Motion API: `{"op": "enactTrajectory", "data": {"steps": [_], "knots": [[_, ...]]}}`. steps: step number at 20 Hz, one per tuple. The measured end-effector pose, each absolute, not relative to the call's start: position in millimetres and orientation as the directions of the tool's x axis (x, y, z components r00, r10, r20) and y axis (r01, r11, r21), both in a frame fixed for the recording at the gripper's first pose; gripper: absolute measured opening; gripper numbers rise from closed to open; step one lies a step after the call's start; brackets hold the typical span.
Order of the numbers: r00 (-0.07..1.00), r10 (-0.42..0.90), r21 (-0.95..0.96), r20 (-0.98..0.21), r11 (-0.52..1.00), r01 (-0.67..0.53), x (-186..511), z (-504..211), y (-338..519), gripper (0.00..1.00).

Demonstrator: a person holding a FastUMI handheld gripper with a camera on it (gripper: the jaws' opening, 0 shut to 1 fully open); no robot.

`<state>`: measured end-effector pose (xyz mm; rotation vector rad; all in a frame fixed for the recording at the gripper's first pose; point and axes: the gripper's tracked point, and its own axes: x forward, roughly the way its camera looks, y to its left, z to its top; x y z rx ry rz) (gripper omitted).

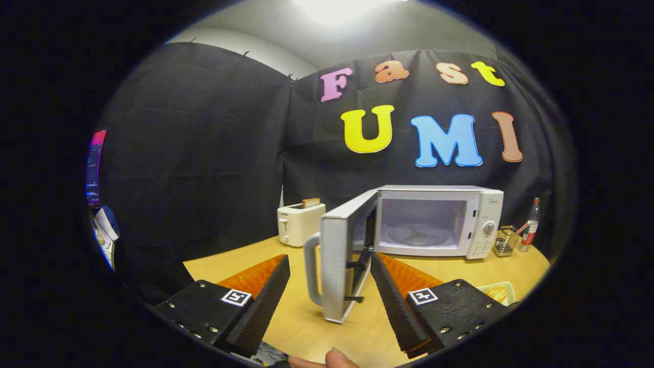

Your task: Open the microwave, put the food inside, and close the microwave door.

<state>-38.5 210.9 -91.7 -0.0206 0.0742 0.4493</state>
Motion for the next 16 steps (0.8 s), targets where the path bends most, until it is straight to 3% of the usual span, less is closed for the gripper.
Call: {"op": "enactTrajectory", "data": {"steps": [8, 16], "knots": [[0.899, 0.301, -0.048, -0.317, 0.942, -0.332, 15, -169, 25, 0.96], [0.806, 0.298, 0.085, -0.511, 0.951, -0.297, 45, -236, -38, 0.96]]}}
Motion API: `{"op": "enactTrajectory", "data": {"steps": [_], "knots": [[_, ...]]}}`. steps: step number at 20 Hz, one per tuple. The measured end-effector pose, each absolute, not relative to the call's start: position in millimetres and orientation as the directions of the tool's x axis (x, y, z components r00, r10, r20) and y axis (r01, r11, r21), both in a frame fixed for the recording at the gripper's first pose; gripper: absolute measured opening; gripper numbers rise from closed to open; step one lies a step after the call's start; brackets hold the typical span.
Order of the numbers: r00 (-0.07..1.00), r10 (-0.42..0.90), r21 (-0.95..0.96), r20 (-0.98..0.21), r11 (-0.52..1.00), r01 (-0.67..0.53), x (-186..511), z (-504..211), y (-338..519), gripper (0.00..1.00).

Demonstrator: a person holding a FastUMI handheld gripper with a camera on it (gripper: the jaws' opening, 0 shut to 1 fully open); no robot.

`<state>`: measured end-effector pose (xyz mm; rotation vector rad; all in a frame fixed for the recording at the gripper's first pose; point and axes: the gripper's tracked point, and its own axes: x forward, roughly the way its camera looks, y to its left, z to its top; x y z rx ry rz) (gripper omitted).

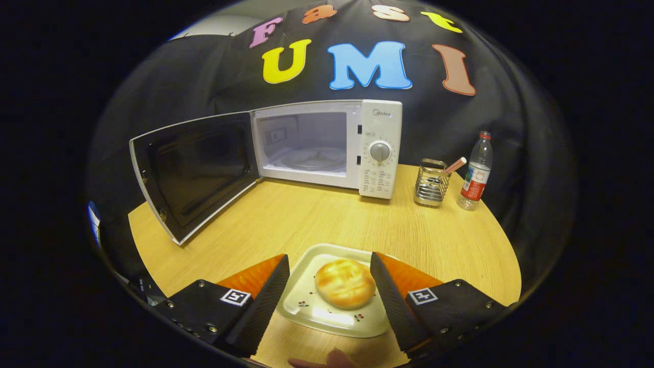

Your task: Open the microwave, put the food inside, and close the microwave door.

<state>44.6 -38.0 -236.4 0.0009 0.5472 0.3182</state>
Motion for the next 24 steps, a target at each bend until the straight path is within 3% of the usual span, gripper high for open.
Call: {"op": "enactTrajectory", "data": {"steps": [3, 12, 18, 24], "knots": [[0.751, 0.325, 0.115, -0.575, 0.941, -0.319, 45, -255, -41, 0.97], [0.723, 0.277, 0.062, -0.633, 0.949, -0.309, 45, -288, -47, 0.97], [0.769, 0.259, 0.140, -0.584, 0.966, -0.219, 49, -282, -49, 0.72], [0.819, 0.326, 0.233, -0.471, 0.942, -0.241, 53, -238, -19, 0.71]]}}
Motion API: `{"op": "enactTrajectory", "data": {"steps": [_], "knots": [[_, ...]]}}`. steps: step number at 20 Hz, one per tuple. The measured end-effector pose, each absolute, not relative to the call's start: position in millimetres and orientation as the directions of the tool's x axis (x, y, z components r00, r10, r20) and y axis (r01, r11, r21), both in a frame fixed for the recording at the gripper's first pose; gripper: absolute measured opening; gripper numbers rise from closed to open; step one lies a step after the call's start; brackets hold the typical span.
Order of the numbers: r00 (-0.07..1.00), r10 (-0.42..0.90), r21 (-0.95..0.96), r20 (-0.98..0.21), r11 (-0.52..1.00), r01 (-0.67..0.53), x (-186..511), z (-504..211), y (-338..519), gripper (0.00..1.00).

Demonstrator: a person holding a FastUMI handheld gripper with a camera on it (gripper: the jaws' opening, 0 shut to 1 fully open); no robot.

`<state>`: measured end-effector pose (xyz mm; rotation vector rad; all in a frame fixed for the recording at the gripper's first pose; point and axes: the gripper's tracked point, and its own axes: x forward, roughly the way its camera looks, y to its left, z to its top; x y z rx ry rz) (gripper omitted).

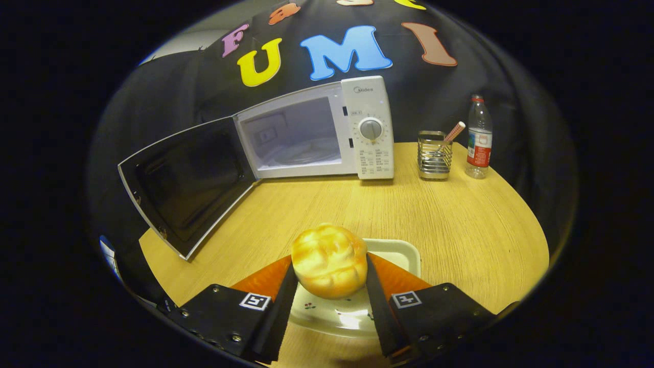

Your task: Open the microwave, put the food inside, and close the microwave door.

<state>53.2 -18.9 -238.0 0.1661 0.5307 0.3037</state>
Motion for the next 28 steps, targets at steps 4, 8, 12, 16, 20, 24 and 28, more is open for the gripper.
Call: {"op": "enactTrajectory", "data": {"steps": [4, 8, 12, 16, 20, 24, 28], "knots": [[0.842, 0.342, 0.267, -0.418, 0.932, -0.246, 62, -214, 3, 0.71], [0.862, 0.345, 0.318, -0.371, 0.919, -0.231, 80, -194, 32, 0.71], [0.882, 0.331, 0.345, -0.335, 0.914, -0.211, 113, -183, 66, 0.71], [0.923, 0.280, 0.341, -0.262, 0.922, -0.183, 159, -165, 96, 0.71], [0.937, 0.246, 0.345, -0.249, 0.926, -0.152, 212, -161, 127, 0.71], [0.937, 0.227, 0.368, -0.265, 0.922, -0.119, 268, -178, 156, 0.71], [0.941, 0.192, 0.438, -0.278, 0.897, -0.054, 315, -195, 168, 0.71]]}}
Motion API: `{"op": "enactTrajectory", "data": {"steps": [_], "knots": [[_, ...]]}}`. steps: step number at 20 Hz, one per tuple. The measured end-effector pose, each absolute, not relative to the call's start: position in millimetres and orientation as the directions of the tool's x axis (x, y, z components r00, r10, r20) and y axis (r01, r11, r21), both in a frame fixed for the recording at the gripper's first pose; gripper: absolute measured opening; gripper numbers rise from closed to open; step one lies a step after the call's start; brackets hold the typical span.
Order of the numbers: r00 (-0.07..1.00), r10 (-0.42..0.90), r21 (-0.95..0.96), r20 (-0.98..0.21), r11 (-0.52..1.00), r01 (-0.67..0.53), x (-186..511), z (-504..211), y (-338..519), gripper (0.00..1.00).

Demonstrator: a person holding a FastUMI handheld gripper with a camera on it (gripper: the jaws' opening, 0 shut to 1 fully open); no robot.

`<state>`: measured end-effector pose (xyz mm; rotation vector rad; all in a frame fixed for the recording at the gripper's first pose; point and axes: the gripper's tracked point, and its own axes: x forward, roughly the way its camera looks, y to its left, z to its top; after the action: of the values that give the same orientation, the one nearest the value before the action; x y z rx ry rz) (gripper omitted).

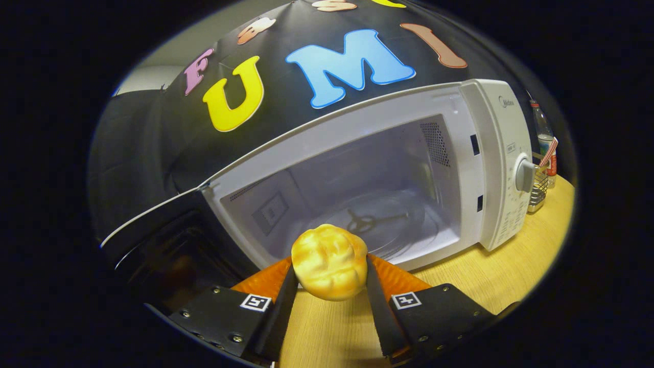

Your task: Open the microwave, put the food inside, and close the microwave door.

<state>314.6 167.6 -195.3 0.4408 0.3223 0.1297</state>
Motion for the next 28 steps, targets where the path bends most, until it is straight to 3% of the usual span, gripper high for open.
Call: {"op": "enactTrajectory", "data": {"steps": [5, 14, 16, 19, 23, 28], "knots": [[0.944, 0.128, 0.475, -0.304, 0.879, 0.034, 360, -209, 160, 0.71], [0.954, 0.086, 0.451, -0.286, 0.891, 0.056, 385, -220, 160, 0.71], [0.956, 0.078, 0.433, -0.282, 0.900, 0.054, 385, -220, 161, 0.77], [0.962, 0.063, 0.378, -0.264, 0.925, 0.044, 381, -213, 159, 0.94], [0.972, 0.061, 0.303, -0.225, 0.953, 0.011, 371, -198, 160, 0.97], [0.958, 0.162, 0.255, -0.236, 0.962, -0.099, 323, -174, 178, 0.97]]}}
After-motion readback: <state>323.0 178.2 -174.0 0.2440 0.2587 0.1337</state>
